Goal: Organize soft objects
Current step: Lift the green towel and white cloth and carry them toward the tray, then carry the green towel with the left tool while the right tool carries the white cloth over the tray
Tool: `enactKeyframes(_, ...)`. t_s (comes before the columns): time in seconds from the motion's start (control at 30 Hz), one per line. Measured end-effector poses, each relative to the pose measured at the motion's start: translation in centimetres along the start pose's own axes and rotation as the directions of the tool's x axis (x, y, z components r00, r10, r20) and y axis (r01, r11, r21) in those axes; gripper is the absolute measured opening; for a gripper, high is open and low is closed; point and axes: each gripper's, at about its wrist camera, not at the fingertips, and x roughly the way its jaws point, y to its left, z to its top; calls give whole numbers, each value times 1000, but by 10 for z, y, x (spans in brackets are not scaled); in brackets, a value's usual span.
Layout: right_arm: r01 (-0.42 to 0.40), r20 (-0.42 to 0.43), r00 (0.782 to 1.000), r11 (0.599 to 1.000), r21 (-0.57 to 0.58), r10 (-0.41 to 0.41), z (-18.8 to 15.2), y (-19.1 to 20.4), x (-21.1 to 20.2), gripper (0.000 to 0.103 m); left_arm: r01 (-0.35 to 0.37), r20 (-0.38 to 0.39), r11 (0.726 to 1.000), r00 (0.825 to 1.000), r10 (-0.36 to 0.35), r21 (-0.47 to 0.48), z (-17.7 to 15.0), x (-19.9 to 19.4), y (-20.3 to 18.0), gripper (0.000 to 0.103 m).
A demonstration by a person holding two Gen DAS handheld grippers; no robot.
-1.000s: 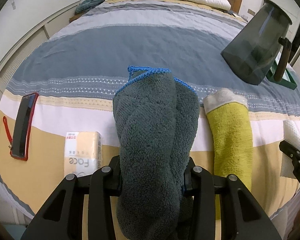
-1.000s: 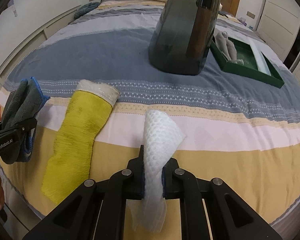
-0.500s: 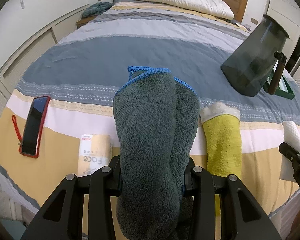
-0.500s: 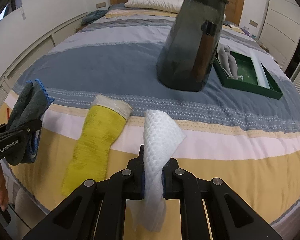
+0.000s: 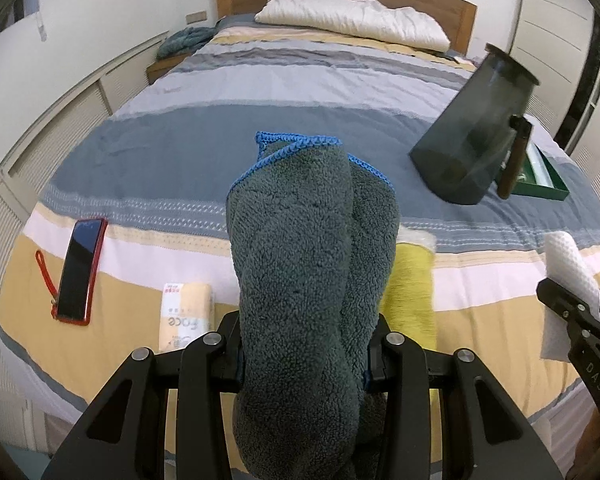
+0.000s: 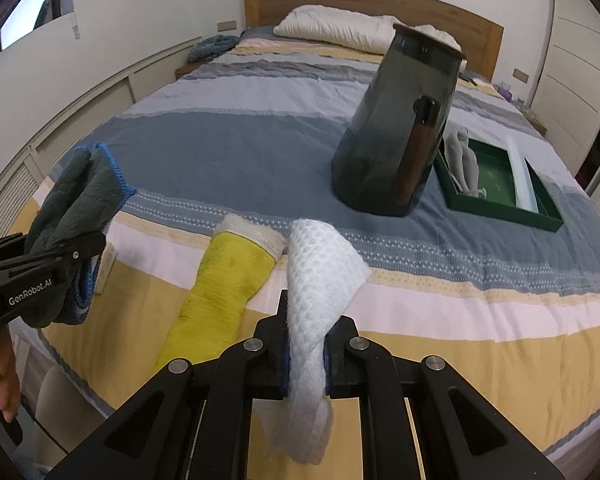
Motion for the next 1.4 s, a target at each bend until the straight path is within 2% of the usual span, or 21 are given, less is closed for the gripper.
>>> enactKeyframes(0.3,14,20,1000,1000,22,-14,-6,-12,-16,10,41,1,997,999,-41,67,3,-6,-41,35)
enactKeyframes(0.53,49,12,999,997,57,-50,-15,-39,-23,10,98,-2,987,995,-98,127,7,-11,-85,35)
enactKeyframes(1.03,152,-33,988,967,204,-149,-47,-133,-41,10,213,-46,929,977,-209,304,-3,-16,-199,35)
enactKeyframes(1.4,236,-63,972,928,289,-227,-63,-199,-49,10,265,-87,890,964,-250,371,-2,-9,-254,35)
